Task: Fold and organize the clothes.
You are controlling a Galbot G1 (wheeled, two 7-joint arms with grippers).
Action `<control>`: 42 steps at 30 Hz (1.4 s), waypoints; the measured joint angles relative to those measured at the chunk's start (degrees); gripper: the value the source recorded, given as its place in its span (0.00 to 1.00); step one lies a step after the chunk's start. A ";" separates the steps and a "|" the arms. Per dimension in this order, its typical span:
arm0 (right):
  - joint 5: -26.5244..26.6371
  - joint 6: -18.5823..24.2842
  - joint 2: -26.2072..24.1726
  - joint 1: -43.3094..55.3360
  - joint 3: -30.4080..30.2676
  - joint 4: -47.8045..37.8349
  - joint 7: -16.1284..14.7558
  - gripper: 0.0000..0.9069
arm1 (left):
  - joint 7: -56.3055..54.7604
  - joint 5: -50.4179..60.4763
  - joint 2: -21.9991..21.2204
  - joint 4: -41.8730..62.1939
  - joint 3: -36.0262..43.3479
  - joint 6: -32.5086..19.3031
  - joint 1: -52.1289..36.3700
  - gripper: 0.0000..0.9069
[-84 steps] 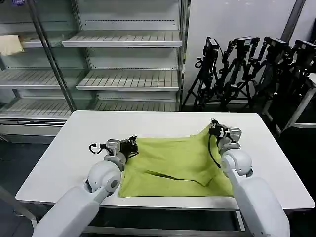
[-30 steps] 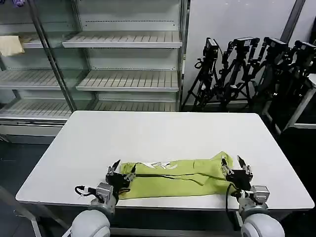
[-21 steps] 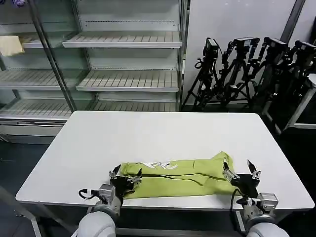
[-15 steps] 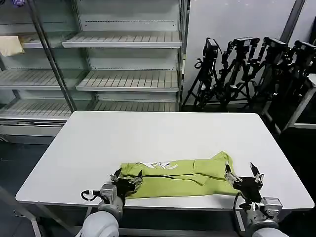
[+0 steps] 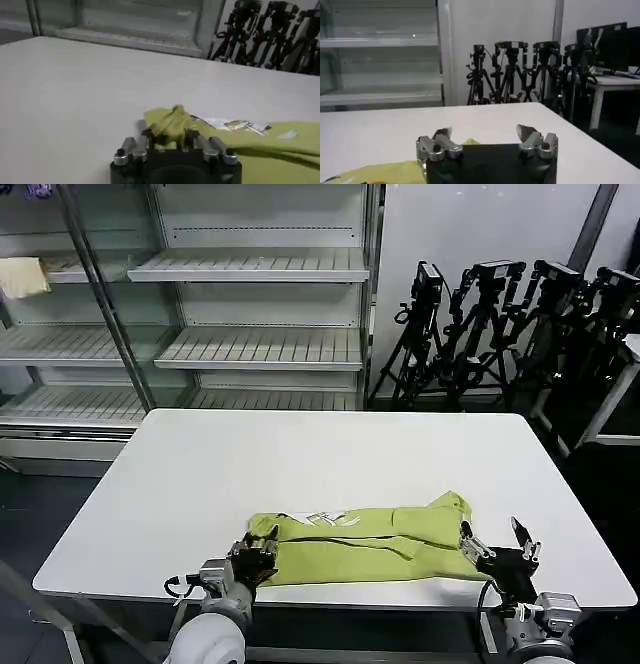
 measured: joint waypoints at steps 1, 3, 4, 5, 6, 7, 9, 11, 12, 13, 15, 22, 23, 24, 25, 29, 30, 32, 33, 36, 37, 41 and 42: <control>0.00 0.00 0.07 -0.07 0.05 0.10 0.00 1.00 | 0.01 -0.43 -0.13 -0.10 -0.19 -0.16 0.07 0.06; -0.01 0.00 0.18 -0.21 0.14 0.27 0.02 1.00 | 0.11 -1.48 -0.26 -0.19 -0.50 -0.54 0.13 0.06; -0.01 0.00 0.25 -0.27 0.16 0.33 0.02 1.00 | 0.19 -2.03 -0.31 -0.21 -0.68 -0.75 0.10 0.06; -0.01 0.00 0.33 -0.32 0.19 0.36 0.02 1.00 | 0.31 -2.59 -0.39 -0.22 -0.90 -0.98 0.07 0.06; -0.02 0.02 0.40 -0.34 0.25 0.42 0.03 1.00 | 0.47 -3.26 -0.51 -0.25 -1.13 -1.21 0.10 0.06; 0.00 0.02 0.46 -0.35 0.33 0.48 0.02 1.00 | 0.57 -3.98 -0.64 -0.33 -1.41 -1.38 0.09 0.06; 0.07 0.03 0.51 -0.35 0.50 0.51 0.04 1.00 | 0.73 -5.63 -0.62 -0.47 -2.30 -1.52 -0.09 0.06; 0.13 0.04 0.52 -0.34 0.59 0.51 0.03 1.00 | 0.92 -7.24 -0.38 -0.47 -3.38 -1.80 -0.41 0.06; 0.15 0.05 0.51 -0.32 0.62 0.51 0.04 1.00 | 1.01 -7.92 -0.22 -0.48 -3.94 -1.94 -0.58 0.06; 0.19 0.05 0.53 -0.30 0.62 0.52 0.03 1.00 | 1.15 -8.69 -0.01 -0.49 -4.54 -2.03 -0.72 0.06; 0.30 0.07 0.57 -0.20 0.63 0.51 0.04 1.00 | 1.32 -10.40 0.68 -0.52 -5.88 -2.17 -1.00 0.06; 0.58 0.09 0.56 0.21 0.63 0.23 0.04 1.00 | 1.64 -17.14 4.66 -0.40 -11.92 -2.15 -1.11 0.06; 0.65 0.09 0.52 0.22 0.66 0.17 0.04 1.00 | 1.80 -18.12 5.32 -0.25 -12.85 -2.13 -1.04 0.06; 0.72 0.09 0.46 0.24 0.67 0.10 0.03 1.00 | 1.95 -19.01 5.99 -0.15 -13.82 -2.11 -0.98 0.06; 0.75 0.09 0.44 0.24 0.68 0.05 0.04 1.00 | 2.20 -20.00 6.79 -0.13 -14.92 -2.10 -0.89 0.06; 0.77 0.07 0.33 0.01 0.66 0.04 0.08 1.00 | 2.57 -23.92 9.04 -0.82 -18.24 -1.74 -0.89 0.06; 0.77 0.04 0.30 -0.05 0.66 0.05 0.10 1.00 | 2.57 -25.13 9.33 -1.19 -18.74 -1.72 -1.00 0.06; 0.77 -0.01 0.11 -0.26 0.70 0.11 0.13 1.00 | 2.43 -27.97 9.66 -2.12 -19.50 -1.73 -1.29 0.06; 0.78 -0.02 -0.04 -0.42 0.77 0.11 0.14 1.00 | 2.34 -29.48 9.68 -2.64 -19.70 -1.78 -1.42 0.06; 0.79 -0.03 -0.42 -0.86 1.11 0.11 0.20 1.00 | 2.34 -34.51 9.20 -4.51 -19.73 -2.30 -2.06 0.06; 0.79 -0.04 -0.46 -0.99 1.21 0.11 0.23 1.00 | 2.39 -36.01 8.89 -5.10 -19.50 -2.46 -2.25 0.06; 0.79 -0.05 -0.47 -1.54 1.61 0.35 0.27 1.00 | 2.48 -40.71 6.54 -6.39 -17.49 -3.22 -3.40 0.06; 0.78 -0.05 -0.48 -1.70 1.71 0.47 0.25 1.00 | 2.37 -41.59 5.63 -6.52 -16.73 -3.43 -3.78 0.06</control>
